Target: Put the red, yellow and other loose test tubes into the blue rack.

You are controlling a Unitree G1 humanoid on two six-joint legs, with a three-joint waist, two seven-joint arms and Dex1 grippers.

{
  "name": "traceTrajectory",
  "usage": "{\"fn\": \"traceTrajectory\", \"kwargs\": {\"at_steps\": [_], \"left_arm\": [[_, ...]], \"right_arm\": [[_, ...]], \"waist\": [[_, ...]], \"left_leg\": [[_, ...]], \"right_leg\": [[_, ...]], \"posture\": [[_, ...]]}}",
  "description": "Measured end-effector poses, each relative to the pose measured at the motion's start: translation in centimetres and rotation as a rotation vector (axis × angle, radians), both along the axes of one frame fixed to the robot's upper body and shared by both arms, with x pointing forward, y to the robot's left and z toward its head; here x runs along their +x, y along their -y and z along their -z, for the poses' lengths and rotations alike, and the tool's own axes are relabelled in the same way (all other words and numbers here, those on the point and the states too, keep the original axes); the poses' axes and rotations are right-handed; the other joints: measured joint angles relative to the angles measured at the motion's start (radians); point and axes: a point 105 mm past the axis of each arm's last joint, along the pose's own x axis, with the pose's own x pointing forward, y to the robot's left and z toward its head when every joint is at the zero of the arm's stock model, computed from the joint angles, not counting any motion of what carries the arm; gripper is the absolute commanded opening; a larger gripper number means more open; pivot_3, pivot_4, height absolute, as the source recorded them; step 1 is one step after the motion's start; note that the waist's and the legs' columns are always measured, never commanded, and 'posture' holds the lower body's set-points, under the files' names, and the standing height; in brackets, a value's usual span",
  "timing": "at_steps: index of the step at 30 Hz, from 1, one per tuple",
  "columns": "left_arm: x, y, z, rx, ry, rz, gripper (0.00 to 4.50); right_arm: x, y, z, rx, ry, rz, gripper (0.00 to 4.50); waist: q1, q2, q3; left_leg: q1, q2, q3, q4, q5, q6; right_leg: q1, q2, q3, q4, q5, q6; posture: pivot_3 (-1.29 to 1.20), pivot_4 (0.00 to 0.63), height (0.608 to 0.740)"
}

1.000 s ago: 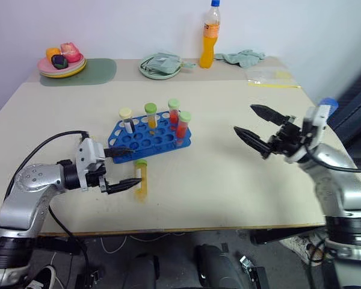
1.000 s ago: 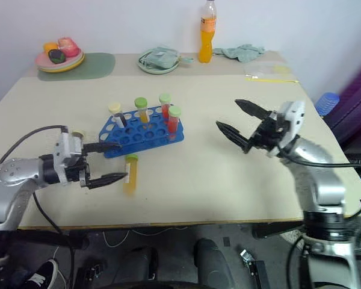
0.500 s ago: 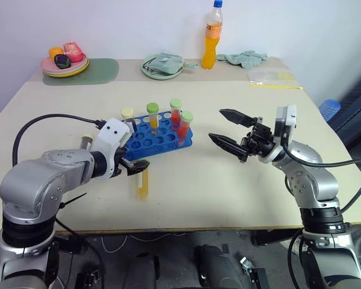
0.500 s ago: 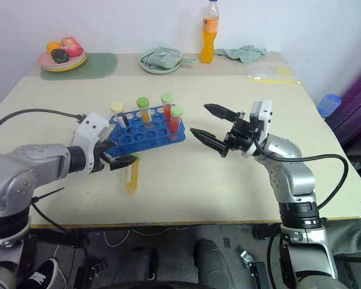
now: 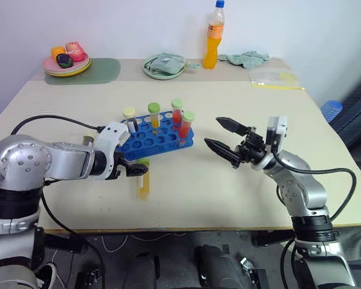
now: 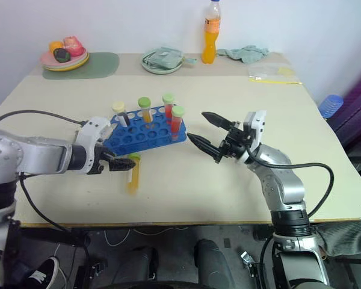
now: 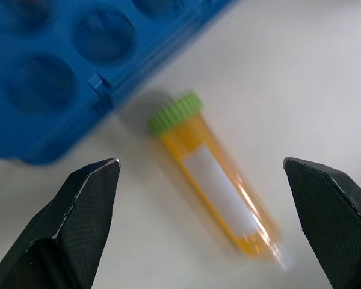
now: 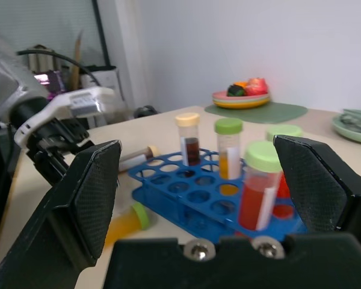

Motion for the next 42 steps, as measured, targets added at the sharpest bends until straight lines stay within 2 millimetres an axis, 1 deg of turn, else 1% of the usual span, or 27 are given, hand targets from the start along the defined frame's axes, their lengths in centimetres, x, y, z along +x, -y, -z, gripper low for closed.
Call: {"fn": "traceTrajectory", "kwargs": {"at_steps": [6, 7, 10, 12, 14, 17, 20, 24, 27, 28, 29, 31, 32, 33, 35, 42], "left_arm": [[-0.3, -0.2, 1.4, 0.023, -0.081, -0.057, 4.5], [-0.2, -0.1, 1.7, 0.016, -0.095, -0.079, 4.5], [1.2, 0.0, 2.3, 0.004, -0.098, -0.176, 4.5], [1.7, 0.9, 2.6, 0.0, -0.103, -0.184, 4.5], [1.6, 1.6, 3.3, 0.006, -0.125, -0.174, 4.5], [1.5, 2.2, 3.4, 0.007, -0.134, -0.168, 4.5], [1.6, 2.5, 3.4, -0.008, -0.135, -0.195, 4.5], [1.6, 2.7, 3.4, -0.031, -0.136, -0.22, 4.5], [1.4, 2.5, 3.5, -0.029, -0.135, -0.226, 4.5], [1.3, 2.3, 3.6, -0.03, -0.133, -0.232, 3.98], [1.2, 2.1, 3.7, -0.03, -0.134, -0.246, 3.7], [1.2, 1.9, 3.9, -0.066, -0.141, -0.283, 2.74], [1.1, 2.1, 4.1, -0.09, -0.15, -0.289, 2.45], [1.1, 2.4, 4.2, -0.111, -0.155, -0.288, 1.85], [0.9, 2.8, 4.3, -0.127, -0.155, -0.286, 1.85], [0.7, 2.5, 4.4, -0.126, -0.154, -0.303, 1.85]], "right_arm": [[0.1, 0.0, 0.0, 0.002, -0.001, 0.008, 4.46], [0.1, 0.0, 0.0, 0.003, -0.002, 0.009, 4.46], [0.1, -0.1, 0.0, 0.011, -0.004, 0.014, 4.46], [0.1, -0.3, 0.0, 0.016, -0.006, 0.016, 4.46], [0.1, -0.5, -0.1, 0.017, -0.003, 0.012, 4.46], [0.0, -0.5, -0.3, 0.017, 0.001, 0.017, 4.46], [-0.3, -0.5, -0.1, 0.015, -0.006, 0.021, 4.46], [-0.3, -0.4, 0.1, 0.016, -0.013, 0.029, 4.46], [-0.3, -0.4, 0.1, 0.015, -0.013, 0.032, 4.46], [-0.3, -0.4, 0.1, 0.015, -0.013, 0.032, 4.5], [-0.3, -0.4, 0.1, 0.014, -0.013, 0.032, 4.5], [-0.2, -0.3, 0.0, 0.015, -0.012, 0.034, 4.5], [-0.2, -0.3, 0.0, 0.015, -0.011, 0.035, 4.5], [-0.2, -0.4, 0.0, 0.016, -0.011, 0.034, 4.5], [-0.2, -0.5, -0.1, 0.017, -0.011, 0.033, 4.5], [-0.2, -0.6, 0.0, 0.017, -0.012, 0.032, 4.5]], "waist": [[0.002, 0.0, 0.0], [0.002, 0.0, 0.0], [0.008, 0.0, 0.0], [0.011, 0.0, 0.0], [0.012, 0.0, 0.0], [0.013, 0.0, 0.0], [0.018, 0.0, 0.0], [0.026, 0.0, 0.0], [0.026, 0.0, 0.0], [0.025, 0.0, 0.0], [0.024, 0.0, 0.0], [0.025, 0.001, -0.001], [0.026, 0.001, -0.001], [0.027, 0.001, -0.001], [0.027, 0.0, -0.001], [0.025, 0.0, -0.001]], "left_leg": [[0.0, 0.0, 0.001, 0.0, 0.0, -0.001], [0.0, 0.0, 0.001, 0.0, 0.001, -0.001], [0.0, -0.001, 0.002, 0.0, 0.001, -0.001], [-0.001, -0.001, 0.002, 0.0, 0.001, -0.002], [-0.001, -0.001, 0.003, 0.0, 0.001, -0.002], [0.0, -0.001, 0.002, 0.0, 0.001, -0.002], [0.0, -0.001, 0.002, 0.0, 0.001, -0.003], [0.0, -0.001, 0.003, 0.0, 0.002, -0.003], [0.0, -0.001, 0.003, 0.0, 0.002, -0.003], [0.0, -0.001, 0.003, 0.0, 0.002, -0.003], [0.0, -0.001, 0.003, 0.0, 0.002, -0.003], [0.0, -0.001, 0.003, 0.0, 0.002, -0.003], [0.0, -0.001, 0.003, 0.0, 0.002, -0.003], [0.0, -0.001, 0.003, 0.0, 0.002, -0.003], [0.0, -0.001, 0.003, 0.0, 0.002, -0.003], [0.001, -0.001, 0.003, 0.0, 0.002, -0.003]], "right_leg": [[0.0, 0.0, 0.0, 0.0, 0.0, 0.0], [0.0, 0.0, 0.0, 0.0, 0.0, 0.0], [0.0, 0.0, 0.0, -0.001, 0.0, 0.0], [0.001, -0.001, 0.0, -0.001, 0.0, 0.0], [0.0, 0.0, 0.0, -0.001, 0.0, 0.0], [0.0, 0.0, 0.0, -0.001, 0.0, 0.0], [0.001, 0.0, 0.0, -0.001, 0.0, 0.0], [0.001, 0.0, 0.0, -0.001, 0.0, 0.0], [0.001, 0.0, 0.0, -0.001, 0.0, -0.001], [0.001, 0.0, 0.0, -0.001, 0.0, -0.001], [0.001, 0.0, 0.0, -0.001, 0.0, -0.001], [0.001, 0.0, 0.0, -0.001, 0.0, -0.001], [0.001, 0.0, 0.0, -0.001, 0.0, -0.001], [0.001, 0.0, 0.0, -0.001, -0.001, -0.002], [0.001, 0.0, 0.0, -0.001, -0.001, -0.002], [0.001, 0.0, 0.0, -0.001, -0.001, -0.002]], "posture": [[0.0, 0.15, 0.74], [0.0, 0.15, 0.74], [0.0, 0.15, 0.74], [0.0, 0.15, 0.74], [0.0, 0.15, 0.74], [0.0, 0.15, 0.74], [0.0, 0.15, 0.74], [0.0, 0.15, 0.74], [0.0, 0.15, 0.74], [0.0, 0.15, 0.74], [0.0, 0.15, 0.74], [0.0, 0.15, 0.74], [0.0, 0.15, 0.74], [0.0, 0.15, 0.74], [0.0, 0.15, 0.74], [0.0, 0.15, 0.74]]}}
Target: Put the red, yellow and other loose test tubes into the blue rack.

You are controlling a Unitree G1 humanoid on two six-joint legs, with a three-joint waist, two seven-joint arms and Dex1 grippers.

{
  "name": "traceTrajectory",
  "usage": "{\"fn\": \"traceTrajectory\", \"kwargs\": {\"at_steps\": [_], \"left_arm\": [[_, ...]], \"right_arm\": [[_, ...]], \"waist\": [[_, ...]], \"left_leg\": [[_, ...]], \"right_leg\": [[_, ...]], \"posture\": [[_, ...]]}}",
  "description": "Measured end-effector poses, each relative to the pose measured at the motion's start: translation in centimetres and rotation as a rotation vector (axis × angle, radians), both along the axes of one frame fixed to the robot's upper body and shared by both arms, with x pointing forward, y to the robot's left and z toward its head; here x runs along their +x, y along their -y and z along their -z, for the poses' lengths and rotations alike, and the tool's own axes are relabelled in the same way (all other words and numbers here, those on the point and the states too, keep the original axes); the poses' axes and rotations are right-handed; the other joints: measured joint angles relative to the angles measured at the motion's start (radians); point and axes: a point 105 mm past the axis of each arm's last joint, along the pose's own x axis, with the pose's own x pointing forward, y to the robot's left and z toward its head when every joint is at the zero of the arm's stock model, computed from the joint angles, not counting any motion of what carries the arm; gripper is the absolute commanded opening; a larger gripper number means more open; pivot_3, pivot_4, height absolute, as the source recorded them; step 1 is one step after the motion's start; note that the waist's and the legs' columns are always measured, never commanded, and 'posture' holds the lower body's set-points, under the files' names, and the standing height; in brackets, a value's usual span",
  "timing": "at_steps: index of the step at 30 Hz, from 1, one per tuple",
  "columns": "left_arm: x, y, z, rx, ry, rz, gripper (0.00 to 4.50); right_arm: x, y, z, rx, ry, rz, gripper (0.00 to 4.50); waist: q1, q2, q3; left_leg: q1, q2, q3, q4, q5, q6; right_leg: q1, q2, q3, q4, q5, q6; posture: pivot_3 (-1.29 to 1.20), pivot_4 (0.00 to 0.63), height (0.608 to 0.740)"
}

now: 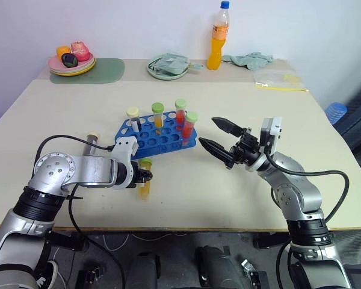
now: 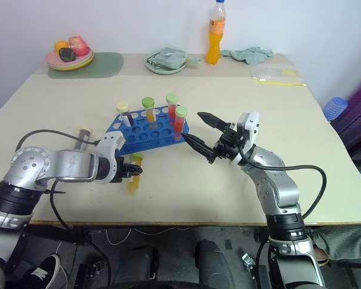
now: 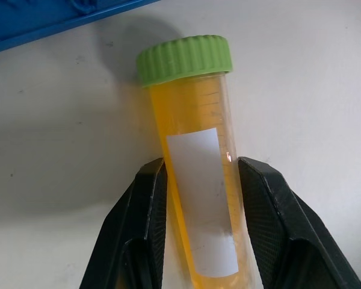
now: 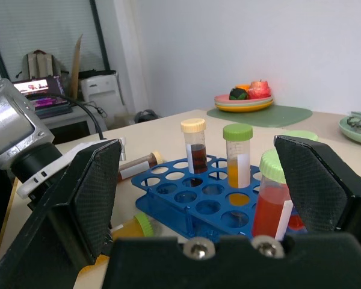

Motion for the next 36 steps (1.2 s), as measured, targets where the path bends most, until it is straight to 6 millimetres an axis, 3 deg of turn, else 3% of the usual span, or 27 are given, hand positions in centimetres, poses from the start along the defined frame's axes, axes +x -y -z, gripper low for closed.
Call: {"fn": "traceTrajectory", "kwargs": {"at_steps": [6, 10, 17, 21, 25, 27, 30, 32, 36], "left_arm": [[0.1, 0.0, 0.0, -0.011, 0.004, -0.028, 1.85], [0.3, 0.1, 0.0, -0.015, 0.009, -0.054, 0.83], [0.0, 0.0, -0.3, 0.022, 0.039, -0.044, 0.83], [-1.7, -0.9, -1.5, 0.098, 0.097, 0.086, 0.83], [-2.1, 0.0, -5.7, 0.281, 0.411, 0.341, 0.83], [-1.8, 0.0, -5.9, 0.286, 0.512, 0.372, 0.83], [0.2, -1.1, -5.9, 0.316, 0.78, 0.375, 0.83], [1.8, -1.5, -7.0, 0.321, 1.015, 0.353, 0.83], [3.4, -1.6, -7.4, 0.285, 1.246, 0.347, 0.83]], "right_arm": [[0.0, 0.0, 0.0, -0.007, 0.001, 0.004, 4.5], [0.1, 0.0, 0.1, -0.008, -0.002, 0.012, 4.5], [0.3, 0.0, 0.3, -0.014, -0.022, 0.022, 4.5], [0.3, 0.0, 0.3, -0.016, -0.021, 0.025, 4.5], [0.3, -0.1, 0.2, -0.017, -0.016, 0.017, 4.5], [0.3, 0.0, 0.1, -0.019, -0.013, 0.019, 4.5], [0.4, 0.3, -0.1, -0.031, -0.003, 0.018, 4.5], [0.5, 0.7, -0.2, -0.04, -0.001, 0.021, 4.5], [0.8, 0.8, -0.3, -0.044, -0.001, 0.016, 4.5]], "waist": [[0.001, 0.0, 0.0], [0.004, 0.0, 0.0], [0.0, 0.0, 0.0], [0.0, -0.002, 0.001], [0.005, 0.002, 0.0], [0.002, 0.007, 0.0], [0.0, 0.007, 0.0], [0.006, 0.008, 0.0], [0.009, 0.007, 0.0]], "left_leg": [[0.0, 0.0, 0.0, 0.0, 0.0, 0.0], [0.0, 0.0, 0.0, 0.0, 0.0, 0.0], [0.0, 0.0, 0.0, 0.0, 0.0, -0.001], [-0.002, 0.0, 0.0, -0.001, 0.001, -0.003], [-0.001, -0.001, 0.002, -0.003, 0.002, -0.003], [-0.001, -0.001, 0.003, -0.004, 0.002, -0.004], [-0.002, 0.0, 0.003, -0.005, 0.002, -0.005], [-0.003, 0.001, 0.003, -0.004, 0.002, -0.005], [-0.004, 0.0, 0.003, -0.002, 0.001, -0.002]], "right_leg": [[0.0, 0.0, 0.0, 0.0, 0.0, 0.0], [0.0, 0.0, 0.0, 0.0, 0.0, -0.001], [0.0, 0.0, 0.0, 0.0, 0.0, -0.001], [-0.002, 0.001, 0.0, 0.0, -0.001, -0.001], [0.001, 0.0, 0.0, -0.008, -0.001, -0.003], [0.002, 0.0, 0.001, -0.012, -0.001, -0.003], [0.0, 0.001, 0.001, -0.013, -0.001, -0.004], [0.001, 0.0, 0.001, -0.014, -0.001, -0.004], [0.002, 0.0, 0.001, -0.016, 0.0, -0.004]], "posture": [[0.0, 0.15, 0.74], [0.0, 0.15, 0.74], [0.0, 0.15, 0.74], [0.0, 0.15, 0.74], [0.0, 0.15, 0.74], [0.0, 0.15, 0.74], [0.0, 0.15, 0.74], [0.0, 0.15, 0.74], [0.0, 0.15, 0.74]]}}
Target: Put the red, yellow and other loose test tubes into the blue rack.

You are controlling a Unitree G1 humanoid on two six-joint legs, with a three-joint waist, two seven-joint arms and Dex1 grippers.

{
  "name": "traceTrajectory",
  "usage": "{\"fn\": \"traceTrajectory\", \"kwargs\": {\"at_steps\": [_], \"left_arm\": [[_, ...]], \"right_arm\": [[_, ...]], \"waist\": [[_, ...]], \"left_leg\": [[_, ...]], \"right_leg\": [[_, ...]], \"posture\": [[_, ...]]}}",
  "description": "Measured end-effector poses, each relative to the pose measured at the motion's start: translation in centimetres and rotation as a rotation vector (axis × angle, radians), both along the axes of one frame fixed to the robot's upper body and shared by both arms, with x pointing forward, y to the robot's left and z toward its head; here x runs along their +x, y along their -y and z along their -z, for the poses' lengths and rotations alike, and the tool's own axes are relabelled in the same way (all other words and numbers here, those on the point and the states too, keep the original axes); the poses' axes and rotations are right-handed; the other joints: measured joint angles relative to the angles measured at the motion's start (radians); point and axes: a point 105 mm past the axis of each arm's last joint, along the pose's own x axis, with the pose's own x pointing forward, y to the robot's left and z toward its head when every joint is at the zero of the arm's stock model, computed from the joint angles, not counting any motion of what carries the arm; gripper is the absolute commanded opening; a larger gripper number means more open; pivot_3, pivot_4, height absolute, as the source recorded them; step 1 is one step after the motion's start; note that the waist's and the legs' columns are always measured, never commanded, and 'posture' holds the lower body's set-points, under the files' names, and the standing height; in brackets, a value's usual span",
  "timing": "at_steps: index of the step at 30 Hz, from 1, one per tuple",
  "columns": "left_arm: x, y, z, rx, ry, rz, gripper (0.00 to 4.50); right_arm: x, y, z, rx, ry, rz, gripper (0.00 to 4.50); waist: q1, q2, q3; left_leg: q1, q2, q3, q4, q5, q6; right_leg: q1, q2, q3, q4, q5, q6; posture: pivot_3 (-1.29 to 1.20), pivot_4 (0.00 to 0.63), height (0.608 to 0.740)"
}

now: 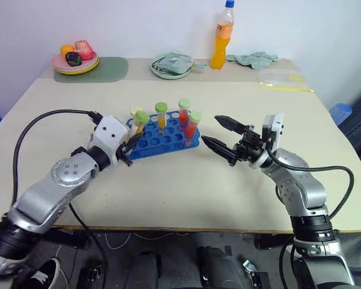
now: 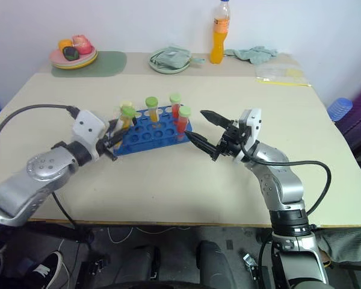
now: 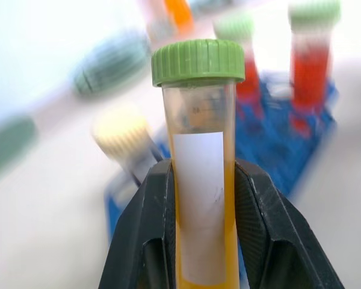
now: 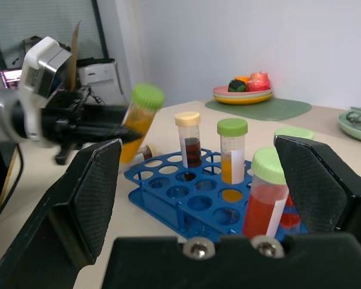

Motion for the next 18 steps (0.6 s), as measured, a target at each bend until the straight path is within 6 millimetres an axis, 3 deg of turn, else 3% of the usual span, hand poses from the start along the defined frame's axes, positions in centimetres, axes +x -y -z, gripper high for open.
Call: {"fn": "traceTrajectory", "kwargs": {"at_steps": [8, 13, 18], "left_arm": [[1.5, 3.3, -0.9, -0.132, 0.154, 0.194, 0.83], [2.7, 5.3, 0.2, -0.15, 0.168, 0.209, 0.83], [2.9, 6.1, 0.8, -0.146, 0.196, 0.212, 0.83]], "right_arm": [[0.2, 0.4, 0.0, -0.002, -0.002, 0.01, 4.5], [0.3, 0.8, -0.2, 0.002, 0.003, 0.022, 4.5], [0.4, 1.5, -0.3, -0.005, 0.007, 0.046, 4.5]], "waist": [[-0.005, 0.0, 0.0], [-0.006, 0.0, 0.0], [-0.006, 0.0, 0.0]], "left_leg": [[0.0, 0.0, 0.0, 0.001, -0.002, 0.003], [0.001, 0.0, -0.001, 0.001, -0.002, 0.004], [0.001, 0.0, -0.001, 0.001, -0.002, 0.004]], "right_leg": [[0.0, 0.0, 0.0, 0.001, 0.003, 0.006], [0.001, 0.001, 0.0, 0.002, 0.005, 0.008], [0.001, 0.001, 0.0, 0.002, 0.005, 0.009]], "posture": [[0.0, 0.15, 0.74], [0.0, 0.15, 0.74], [0.0, 0.15, 0.74]]}}
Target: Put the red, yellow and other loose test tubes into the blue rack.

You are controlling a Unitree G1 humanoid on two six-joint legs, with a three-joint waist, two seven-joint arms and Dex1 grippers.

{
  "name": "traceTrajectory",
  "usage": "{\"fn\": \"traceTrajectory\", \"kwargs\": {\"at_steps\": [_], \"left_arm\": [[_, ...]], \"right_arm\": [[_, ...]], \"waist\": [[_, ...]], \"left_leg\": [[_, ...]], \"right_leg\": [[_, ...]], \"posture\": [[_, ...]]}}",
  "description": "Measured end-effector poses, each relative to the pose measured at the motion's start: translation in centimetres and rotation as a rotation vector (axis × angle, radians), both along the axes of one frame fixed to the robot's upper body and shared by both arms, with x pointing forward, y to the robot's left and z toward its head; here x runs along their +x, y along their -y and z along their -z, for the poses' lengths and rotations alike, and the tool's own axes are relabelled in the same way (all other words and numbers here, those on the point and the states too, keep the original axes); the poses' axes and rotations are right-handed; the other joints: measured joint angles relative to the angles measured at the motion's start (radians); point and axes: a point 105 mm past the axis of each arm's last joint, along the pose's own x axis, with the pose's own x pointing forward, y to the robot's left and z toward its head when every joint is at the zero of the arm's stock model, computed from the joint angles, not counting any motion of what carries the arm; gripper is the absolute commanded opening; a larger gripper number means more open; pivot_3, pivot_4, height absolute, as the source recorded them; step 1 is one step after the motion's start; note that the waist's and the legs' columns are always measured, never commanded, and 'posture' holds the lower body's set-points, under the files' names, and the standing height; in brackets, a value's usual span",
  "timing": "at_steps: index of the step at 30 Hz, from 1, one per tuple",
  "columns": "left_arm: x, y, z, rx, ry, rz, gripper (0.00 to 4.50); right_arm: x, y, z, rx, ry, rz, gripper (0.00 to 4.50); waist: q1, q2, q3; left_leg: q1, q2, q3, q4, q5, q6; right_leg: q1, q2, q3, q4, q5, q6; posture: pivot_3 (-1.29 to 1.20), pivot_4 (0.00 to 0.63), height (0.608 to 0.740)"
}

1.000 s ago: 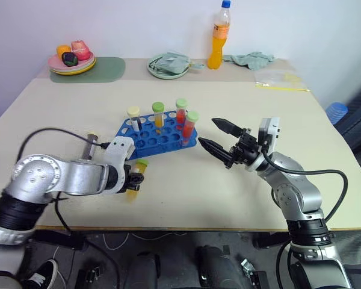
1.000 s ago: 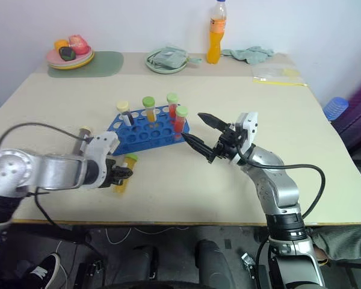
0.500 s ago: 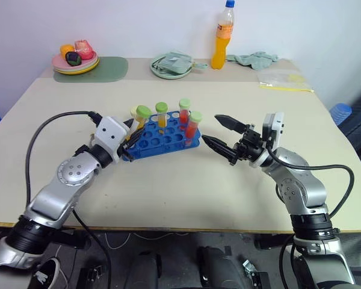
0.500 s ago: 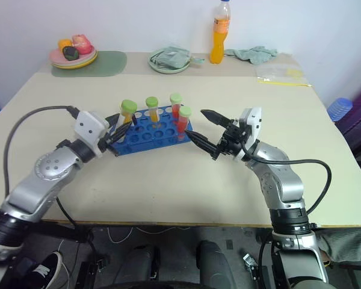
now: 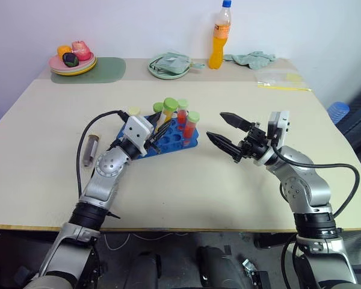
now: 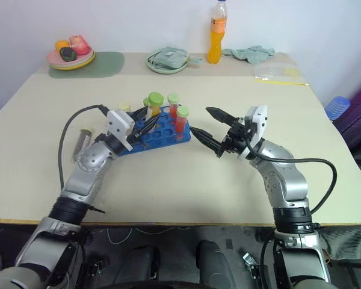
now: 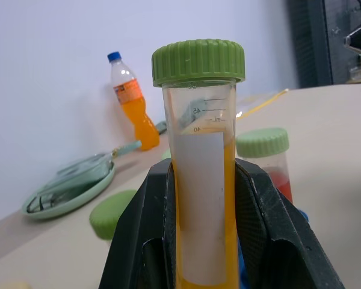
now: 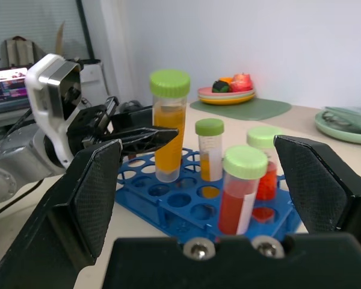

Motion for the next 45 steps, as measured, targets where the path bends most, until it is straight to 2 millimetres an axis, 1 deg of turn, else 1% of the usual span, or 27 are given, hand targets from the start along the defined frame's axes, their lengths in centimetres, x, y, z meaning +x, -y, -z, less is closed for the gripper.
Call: {"fn": "traceTrajectory", "kwargs": {"at_steps": [4, 10, 15, 19, 27, 29, 31, 35, 40, 41, 42, 45], "left_arm": [[0.5, 0.1, 1.2, -0.024, -0.048, -0.011, 0.83], [0.4, 0.9, 2.3, -0.006, -0.053, -0.005, 0.83], [0.1, 1.2, 2.6, -0.011, -0.03, -0.001, 0.83], [0.5, 1.5, 2.6, 0.005, -0.027, -0.004, 0.83], [1.0, 1.1, 2.9, -0.011, -0.056, -0.017, 0.83], [1.0, 0.9, 2.9, -0.045, -0.072, -0.014, 0.83], [1.1, 0.8, 3.0, -0.118, -0.112, -0.009, 0.83], [1.1, 0.0, 4.3, -0.234, -0.211, -0.022, 0.83], [1.2, -0.4, 4.4, -0.268, -0.232, -0.023, 0.83], [1.1, -0.4, 4.4, -0.265, -0.23, -0.02, 1.84], [1.1, -0.5, 4.5, -0.259, -0.23, -0.017, 2.23], [0.7, -1.0, 4.8, -0.24, -0.231, -0.004, 3.71]], "right_arm": [[0.0, 0.3, 0.0, -0.005, -0.002, 0.011, 4.5], [0.1, 0.8, -0.1, -0.018, 0.004, 0.029, 4.5], [0.2, 1.3, -0.4, -0.014, 0.01, 0.047, 4.5], [0.2, 1.3, -0.4, -0.014, 0.013, 0.052, 4.5], [0.2, 1.8, -0.5, -0.033, 0.015, 0.069, 4.5], [0.2, 1.8, -0.5, -0.034, 0.016, 0.071, 4.5], [0.2, 1.8, -0.4, -0.037, 0.016, 0.073, 4.5], [0.2, 1.8, -0.5, -0.038, 0.018, 0.074, 4.5], [0.2, 1.9, -0.5, -0.044, 0.023, 0.077, 4.5], [0.3, 1.9, -0.6, -0.047, 0.026, 0.078, 4.5], [0.3, 1.9, -0.6, -0.049, 0.029, 0.079, 4.5], [0.3, 2.0, -0.6, -0.049, 0.035, 0.082, 4.5]], "waist": [[0.001, 0.0, 0.0], [0.001, 0.0, 0.0], [0.001, 0.0, 0.0], [0.002, 0.0, 0.0], [-0.001, 0.0, 0.0], [-0.002, 0.0, 0.0], [-0.001, 0.0, -0.001], [-0.001, 0.0, -0.001], [-0.003, 0.0, -0.001], [-0.003, 0.0, -0.001], [-0.004, 0.0, -0.001], [-0.002, 0.0, -0.001]], "left_leg": [[0.0, 0.0, 0.0, 0.0, 0.0, 0.0], [0.0, 0.0, 0.0, 0.0, 0.0, 0.0], [0.001, 0.0, 0.0, 0.0, 0.0, 0.0], [0.001, 0.0, 0.0, 0.0, 0.0, 0.0], [0.002, 0.0, -0.001, 0.0, 0.0, 0.0], [0.002, 0.0, -0.001, 0.0, 0.0, 0.0], [0.002, 0.0, -0.001, 0.001, 0.0, 0.0], [0.002, 0.0, -0.001, 0.001, 0.0, 0.001], [0.002, 0.0, -0.001, 0.001, 0.0, 0.001], [0.002, 0.0, -0.001, 0.0, 0.0, 0.001], [0.002, 0.0, -0.001, 0.0, 0.0, 0.001], [0.002, 0.0, -0.001, 0.001, 0.0, 0.001]], "right_leg": [[0.0, 0.0, 0.0, 0.0, 0.0, 0.0], [0.0, 0.0, 0.0, 0.0, 0.0, 0.0], [0.001, 0.0, 0.0, 0.0, 0.0, 0.0], [0.001, 0.0, 0.0, 0.001, 0.0, 0.0], [0.001, 0.0, 0.0, 0.002, 0.0, 0.0], [0.001, 0.0, 0.0, 0.002, 0.0, 0.0], [0.001, 0.0, 0.0, 0.002, 0.0, 0.0], [0.001, 0.0, 0.0, 0.002, 0.0, 0.0], [0.001, 0.001, 0.0, 0.002, 0.0, 0.0], [0.001, 0.001, 0.0, 0.002, 0.0, 0.0], [0.001, 0.001, 0.0, 0.002, 0.0, 0.0], [0.001, 0.001, 0.0, 0.002, 0.0, 0.0]], "posture": [[0.0, 0.15, 0.74], [0.0, 0.15, 0.74], [0.0, 0.15, 0.74], [0.0, 0.15, 0.74], [0.0, 0.15, 0.74], [0.0, 0.15, 0.74], [0.0, 0.15, 0.74], [0.0, 0.15, 0.74], [0.0, 0.15, 0.74], [0.0, 0.15, 0.74], [0.0, 0.15, 0.74], [0.0, 0.15, 0.74]]}}
